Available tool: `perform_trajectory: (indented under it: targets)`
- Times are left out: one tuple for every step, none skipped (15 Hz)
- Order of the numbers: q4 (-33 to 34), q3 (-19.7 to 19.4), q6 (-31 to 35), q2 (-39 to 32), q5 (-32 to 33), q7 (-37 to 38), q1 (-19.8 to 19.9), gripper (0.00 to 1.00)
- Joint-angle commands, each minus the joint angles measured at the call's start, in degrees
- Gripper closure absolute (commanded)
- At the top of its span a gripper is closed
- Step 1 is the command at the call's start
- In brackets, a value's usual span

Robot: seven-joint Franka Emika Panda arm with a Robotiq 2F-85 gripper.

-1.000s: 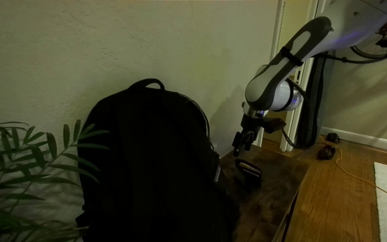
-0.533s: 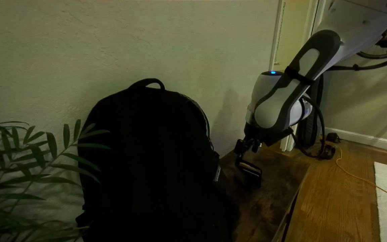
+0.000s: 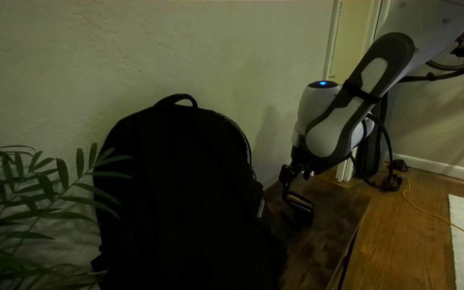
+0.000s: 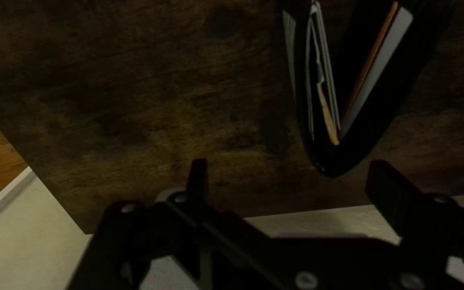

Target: Pick up the wallet from the table and put it in the black bag.

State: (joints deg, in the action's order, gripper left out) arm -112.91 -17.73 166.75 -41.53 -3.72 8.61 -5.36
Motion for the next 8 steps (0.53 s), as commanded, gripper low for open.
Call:
perform_trajectory:
  targets:
    - [-4.02, 1.69, -4.19, 5.92, 1.08, 1.02, 1.43, 0.0]
    - [-3.75, 3.15, -6.17, 6.65, 0.54, 0.27, 2.8, 0.0]
    - [-3.68, 4.01, -7.63, 7.27, 0.29, -0.01, 3.51, 0.0]
    - [-3.49, 4.88, -9.55, 7.66, 0.07, -0.01, 4.21, 0.0]
    - [-3.42, 5.56, -10.85, 8.08, 0.03, 0.07, 4.74, 0.0]
    - [-3.41, 6.13, -11.96, 8.34, 0.07, 0.17, 5.14, 0.0]
    - [-3.38, 6.45, -12.61, 8.55, 0.16, 0.48, 5.39, 0.0]
    - [-3.09, 5.85, -12.03, 7.91, 0.86, 1.58, 4.87, 0.0]
